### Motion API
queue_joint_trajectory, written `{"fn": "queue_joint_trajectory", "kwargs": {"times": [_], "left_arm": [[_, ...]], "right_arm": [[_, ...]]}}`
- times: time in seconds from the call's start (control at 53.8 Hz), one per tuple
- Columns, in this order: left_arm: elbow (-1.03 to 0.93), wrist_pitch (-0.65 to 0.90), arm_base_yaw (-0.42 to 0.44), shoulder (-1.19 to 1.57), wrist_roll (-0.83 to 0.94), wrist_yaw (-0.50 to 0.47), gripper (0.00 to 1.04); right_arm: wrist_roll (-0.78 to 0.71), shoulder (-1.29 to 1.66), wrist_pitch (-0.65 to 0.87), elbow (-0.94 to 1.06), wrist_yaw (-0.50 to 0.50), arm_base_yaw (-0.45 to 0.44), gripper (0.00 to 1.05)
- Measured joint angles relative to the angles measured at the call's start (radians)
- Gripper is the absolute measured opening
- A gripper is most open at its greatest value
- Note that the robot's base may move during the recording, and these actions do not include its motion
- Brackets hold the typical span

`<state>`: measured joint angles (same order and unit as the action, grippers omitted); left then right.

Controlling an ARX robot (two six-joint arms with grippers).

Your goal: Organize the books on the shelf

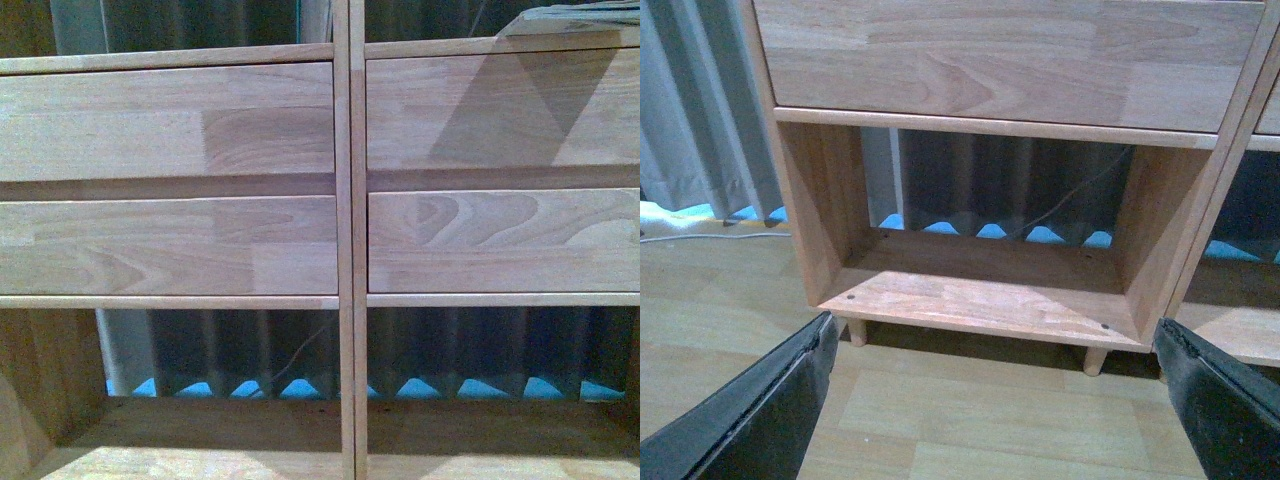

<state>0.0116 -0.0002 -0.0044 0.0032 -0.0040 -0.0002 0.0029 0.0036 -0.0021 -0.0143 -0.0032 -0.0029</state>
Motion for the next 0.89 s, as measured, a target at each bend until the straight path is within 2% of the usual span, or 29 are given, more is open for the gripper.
{"fn": "queue_joint_trajectory", "kwargs": {"times": [0.892], "left_arm": [[0.000,0.000,0.000,0.000,0.000,0.000,0.97]], "right_arm": [[0.000,0.000,0.000,0.000,0.000,0.000,0.98]]}}
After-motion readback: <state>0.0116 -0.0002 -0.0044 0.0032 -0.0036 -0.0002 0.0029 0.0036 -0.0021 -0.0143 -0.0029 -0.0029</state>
